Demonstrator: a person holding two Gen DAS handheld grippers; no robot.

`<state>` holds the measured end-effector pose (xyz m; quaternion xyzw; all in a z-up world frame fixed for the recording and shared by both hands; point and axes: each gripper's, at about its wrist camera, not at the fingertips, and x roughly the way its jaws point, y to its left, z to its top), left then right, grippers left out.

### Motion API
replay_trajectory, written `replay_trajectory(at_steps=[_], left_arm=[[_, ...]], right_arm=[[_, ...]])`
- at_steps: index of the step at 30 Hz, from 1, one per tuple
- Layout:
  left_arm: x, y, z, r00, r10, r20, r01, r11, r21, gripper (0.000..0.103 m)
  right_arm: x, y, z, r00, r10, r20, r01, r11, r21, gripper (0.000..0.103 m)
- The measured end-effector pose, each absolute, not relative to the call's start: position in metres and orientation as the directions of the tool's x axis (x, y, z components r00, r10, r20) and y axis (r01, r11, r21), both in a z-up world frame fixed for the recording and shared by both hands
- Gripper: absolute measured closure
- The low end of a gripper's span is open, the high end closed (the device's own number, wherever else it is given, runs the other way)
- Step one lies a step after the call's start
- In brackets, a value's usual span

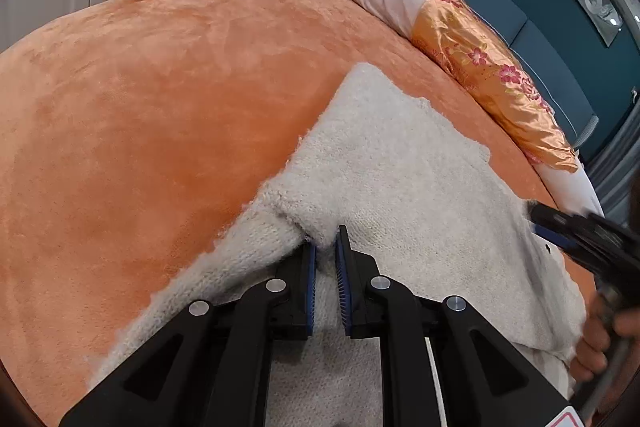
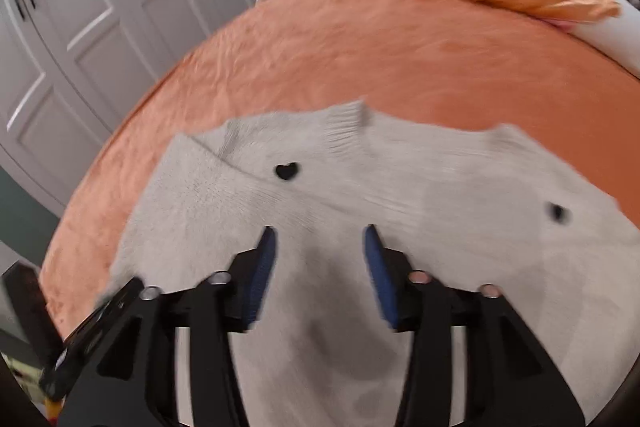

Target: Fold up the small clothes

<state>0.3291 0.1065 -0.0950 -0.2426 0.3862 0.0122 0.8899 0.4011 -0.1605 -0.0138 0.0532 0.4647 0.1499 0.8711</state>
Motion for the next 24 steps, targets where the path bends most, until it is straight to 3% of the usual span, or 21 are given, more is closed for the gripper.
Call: replay_trajectory(at_steps=[2, 3, 4, 5, 10, 13, 14, 19, 21, 24], left_arm=[[0.328, 0.106, -0.097, 0.708, -0.167, -0.686, -0.204, 0.882, -0.426, 0.09], [0.328, 0.106, -0.098, 0.712, -0.167, -0.682, -0.202, 0.882, -0.426, 0.09], [0.328, 0.106, -0.099, 0.714, -0.165, -0.681, -0.201, 0.883, -0.425, 0.09], [0.328, 0.105, -0.099, 0.716, -0.163, -0.679, -0.199, 0.884, -0.423, 0.09], [0.326, 0.105, -0.101, 0.723, -0.163, -0.671, -0.195, 0.884, -0.425, 0.09], [0.326, 0.104, -0.1, 0.722, -0.157, -0.674, -0.196, 0.888, -0.416, 0.09], [0.326, 0.104, -0.1, 0.721, -0.156, -0.675, -0.197, 0.888, -0.416, 0.09], [0.327, 0.103, -0.099, 0.721, -0.152, -0.676, -0.198, 0.889, -0.412, 0.09], [0.326, 0.103, -0.099, 0.722, -0.153, -0.675, -0.198, 0.889, -0.413, 0.09], [0.326, 0.103, -0.099, 0.721, -0.151, -0.676, -0.199, 0.89, -0.411, 0.09]], right_arm=[[0.415, -0.145, -0.024, 0.511, 0.274, -0.814, -0.223, 0.958, 0.182, 0.05], [0.423, -0.138, -0.025, 0.506, 0.26, -0.822, -0.23, 0.96, 0.161, 0.058], [0.423, -0.133, -0.027, 0.507, 0.244, -0.826, -0.253, 0.959, 0.128, 0.07], [0.428, -0.126, -0.026, 0.511, 0.238, -0.826, -0.278, 0.955, 0.103, 0.097], [0.431, -0.135, 0.001, 0.626, 0.271, -0.731, -0.277, 0.954, 0.115, 0.098], [0.452, -0.144, -0.045, 0.491, 0.227, -0.841, -0.221, 0.966, 0.131, 0.097], [0.45, -0.147, -0.048, 0.503, 0.239, -0.831, -0.217, 0.965, 0.147, 0.096], [0.401, -0.19, 0.001, 0.625, 0.315, -0.714, -0.113, 0.942, 0.317, 0.082], [0.35, -0.235, 0.01, 0.692, 0.246, -0.679, -0.003, 0.941, 0.338, 0.063], [0.289, -0.293, -0.002, 0.71, 0.091, -0.698, 0.185, 0.932, 0.31, 0.056]])
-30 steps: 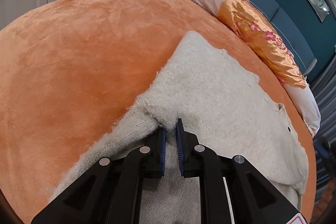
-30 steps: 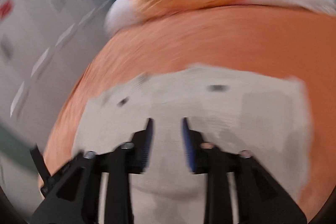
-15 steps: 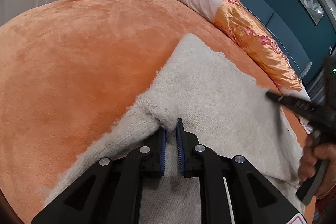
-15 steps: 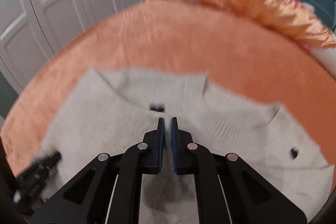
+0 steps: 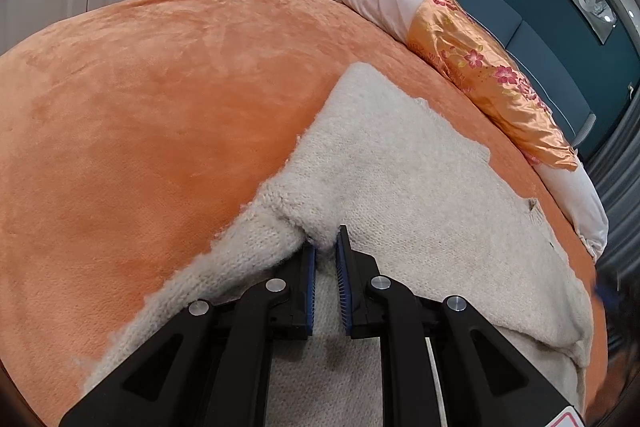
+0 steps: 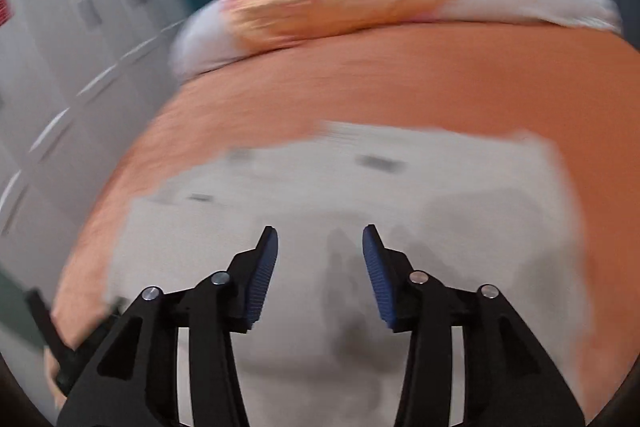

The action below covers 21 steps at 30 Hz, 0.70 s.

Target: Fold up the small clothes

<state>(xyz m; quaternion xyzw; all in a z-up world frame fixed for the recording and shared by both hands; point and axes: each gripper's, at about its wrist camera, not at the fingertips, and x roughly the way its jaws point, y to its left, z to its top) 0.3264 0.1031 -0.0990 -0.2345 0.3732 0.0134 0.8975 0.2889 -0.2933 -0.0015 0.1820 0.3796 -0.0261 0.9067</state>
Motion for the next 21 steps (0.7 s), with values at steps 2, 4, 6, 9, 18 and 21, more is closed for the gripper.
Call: replay_trajectory(at_steps=[2, 4, 6, 9, 18, 21], left_arm=[[0.326, 0.103, -0.099, 0.72, -0.149, -0.678, -0.2, 0.891, -0.408, 0.09], [0.327, 0.102, -0.099, 0.719, -0.148, -0.679, -0.201, 0.891, -0.407, 0.09], [0.327, 0.102, -0.099, 0.716, -0.143, -0.683, -0.203, 0.894, -0.4, 0.09], [0.327, 0.101, -0.097, 0.713, -0.135, -0.688, -0.206, 0.898, -0.39, 0.09], [0.332, 0.097, -0.099, 0.706, -0.113, -0.7, -0.209, 0.911, -0.357, 0.089], [0.333, 0.096, -0.098, 0.7, -0.104, -0.706, -0.211, 0.915, -0.344, 0.089]], right_arm=[[0.26, -0.328, -0.02, 0.678, 0.07, -0.731, 0.293, 0.887, 0.356, 0.055], [0.25, -0.345, -0.034, 0.661, 0.096, -0.744, 0.338, 0.848, 0.409, 0.055], [0.244, -0.35, -0.04, 0.682, 0.124, -0.721, 0.334, 0.824, 0.457, 0.055], [0.258, -0.346, -0.044, 0.677, 0.201, -0.708, 0.283, 0.817, 0.503, 0.073], [0.259, -0.372, -0.044, 0.68, 0.135, -0.721, 0.342, 0.811, 0.474, 0.098], [0.26, -0.373, -0.066, 0.666, 0.158, -0.729, 0.342, 0.804, 0.486, 0.097]])
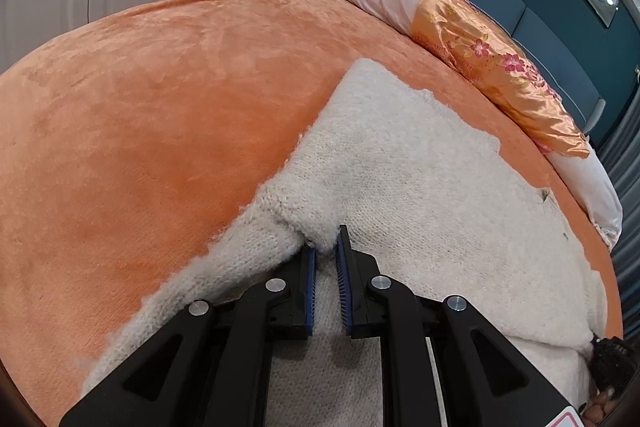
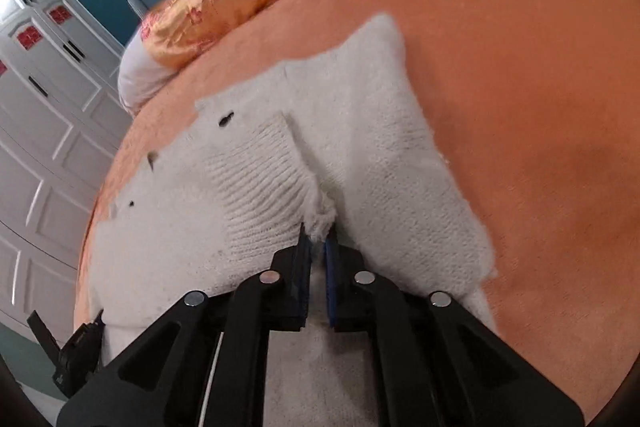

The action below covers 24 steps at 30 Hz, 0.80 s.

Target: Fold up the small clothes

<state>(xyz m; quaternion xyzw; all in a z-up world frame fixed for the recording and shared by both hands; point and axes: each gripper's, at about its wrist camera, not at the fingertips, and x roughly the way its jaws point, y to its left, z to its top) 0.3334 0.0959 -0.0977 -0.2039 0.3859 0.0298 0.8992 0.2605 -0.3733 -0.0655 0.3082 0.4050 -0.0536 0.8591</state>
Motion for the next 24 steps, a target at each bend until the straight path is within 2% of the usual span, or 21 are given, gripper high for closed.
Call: replay_trajectory(at_steps=[5, 7, 8, 9, 10, 14, 19, 24], left_arm=[[0.333, 0.099, -0.083, 0.666, -0.131, -0.734, -0.21, 0.912, -0.353, 0.087], [0.321, 0.105, -0.073, 0.644, -0.195, -0.74, -0.192, 0.895, -0.403, 0.062], [0.306, 0.109, -0.065, 0.626, -0.216, -0.749, -0.187, 0.891, -0.414, 0.055], [0.294, 0.11, -0.059, 0.62, -0.216, -0.754, -0.187, 0.893, -0.41, 0.043], [0.276, 0.113, -0.052, 0.616, -0.206, -0.76, -0.19, 0.898, -0.397, 0.034], [0.195, 0.128, -0.039, 0.566, -0.182, -0.804, -0.174, 0.927, -0.333, 0.028], [0.112, 0.153, -0.052, 0.485, -0.206, -0.85, -0.216, 0.913, -0.345, 0.028], [0.08, 0.158, -0.056, 0.488, -0.234, -0.841, -0.246, 0.887, -0.39, 0.027]], right_arm=[[0.239, -0.372, -0.022, 0.657, 0.146, -0.74, 0.352, 0.808, 0.472, 0.09], [0.205, -0.377, -0.004, 0.682, 0.169, -0.712, 0.318, 0.809, 0.495, 0.08], [0.179, -0.378, 0.005, 0.687, 0.158, -0.71, 0.305, 0.824, 0.478, 0.068], [0.16, -0.378, 0.01, 0.685, 0.139, -0.716, 0.303, 0.838, 0.453, 0.058], [0.131, -0.377, 0.014, 0.672, 0.116, -0.732, 0.301, 0.86, 0.413, 0.054], [0.042, -0.375, 0.007, 0.597, 0.072, -0.799, 0.327, 0.887, 0.324, 0.048], [-0.037, -0.365, -0.015, 0.511, 0.125, -0.851, 0.39, 0.848, 0.359, 0.044], [-0.051, -0.353, -0.03, 0.516, 0.184, -0.837, 0.411, 0.804, 0.43, 0.042]])
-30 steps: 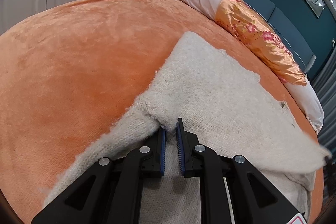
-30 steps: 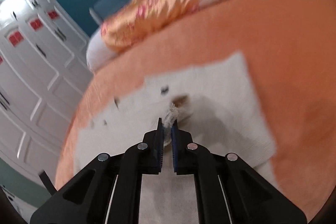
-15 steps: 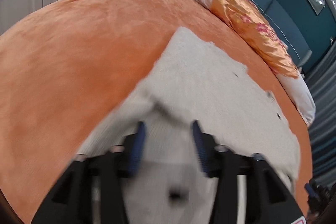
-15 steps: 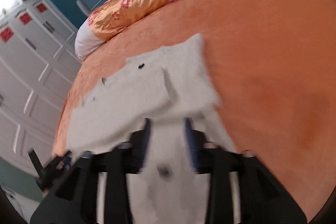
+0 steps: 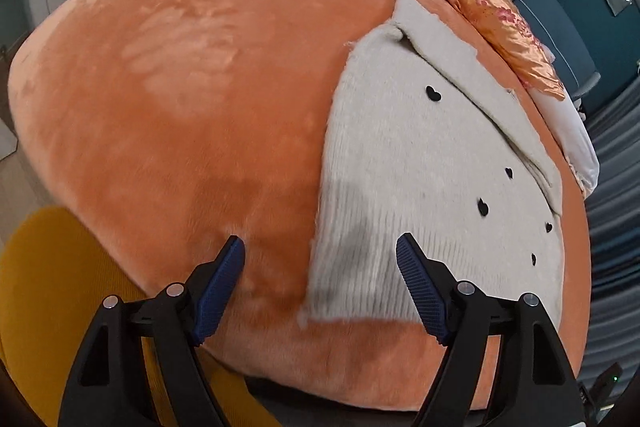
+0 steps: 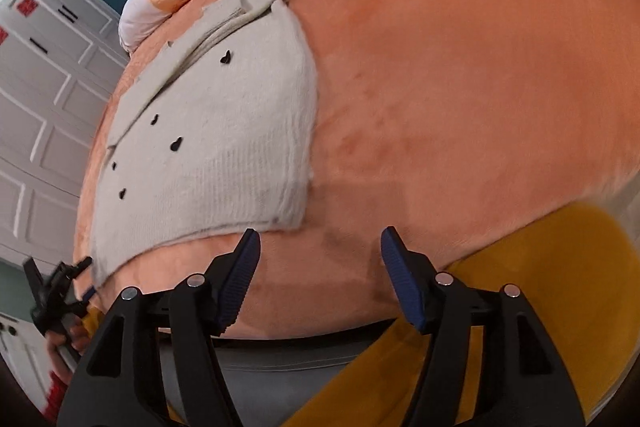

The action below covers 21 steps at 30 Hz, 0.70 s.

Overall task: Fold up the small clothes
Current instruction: 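Grasp the ribbed sweater hem with both tools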

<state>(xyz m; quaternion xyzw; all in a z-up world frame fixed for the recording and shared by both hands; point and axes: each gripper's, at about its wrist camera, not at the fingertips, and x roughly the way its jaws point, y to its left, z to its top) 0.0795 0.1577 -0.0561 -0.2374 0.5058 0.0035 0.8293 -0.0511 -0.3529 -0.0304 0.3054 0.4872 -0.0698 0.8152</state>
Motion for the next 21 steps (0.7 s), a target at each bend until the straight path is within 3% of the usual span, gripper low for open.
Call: replay_trajectory(at_steps=[4, 9, 11, 13, 14, 16, 17, 19, 21], left_arm=[[0.085, 0.149, -0.059, 0.479, -0.246, -0.842, -0.246, 0.883, -0.398, 0.015], [0.096, 0.143, -0.06, 0.467, -0.267, -0.843, -0.23, 0.884, -0.407, 0.013], [0.098, 0.142, -0.059, 0.458, -0.282, -0.843, -0.228, 0.879, -0.418, 0.014], [0.1, 0.143, -0.059, 0.453, -0.294, -0.842, -0.235, 0.871, -0.431, 0.018], [0.1, 0.144, -0.058, 0.453, -0.306, -0.837, -0.235, 0.865, -0.444, 0.022], [0.105, 0.143, -0.057, 0.436, -0.32, -0.841, -0.226, 0.865, -0.447, 0.048], [0.107, 0.143, -0.056, 0.423, -0.319, -0.848, -0.216, 0.874, -0.436, 0.056], [0.109, 0.143, -0.054, 0.401, -0.342, -0.85, -0.193, 0.875, -0.444, 0.097], [0.108, 0.146, -0.05, 0.388, -0.368, -0.845, -0.187, 0.866, -0.464, 0.097]], right_arm=[[-0.042, -0.35, -0.036, 0.547, 0.23, -0.805, 0.415, 0.76, 0.5, 0.04], [-0.026, -0.35, -0.046, 0.554, 0.26, -0.791, 0.431, 0.723, 0.54, 0.03], [-0.019, -0.349, -0.044, 0.565, 0.281, -0.776, 0.416, 0.715, 0.562, 0.031], [-0.014, -0.347, -0.045, 0.566, 0.299, -0.768, 0.406, 0.71, 0.575, 0.04], [-0.011, -0.347, -0.045, 0.559, 0.298, -0.774, 0.41, 0.712, 0.57, 0.05], [-0.01, -0.346, -0.046, 0.551, 0.301, -0.778, 0.411, 0.714, 0.567, 0.074], [-0.009, -0.346, -0.045, 0.55, 0.305, -0.777, 0.406, 0.716, 0.568, 0.095], [-0.013, -0.348, -0.039, 0.566, 0.298, -0.769, 0.395, 0.721, 0.57, 0.095], [-0.018, -0.35, -0.028, 0.592, 0.295, -0.75, 0.372, 0.725, 0.579, 0.097]])
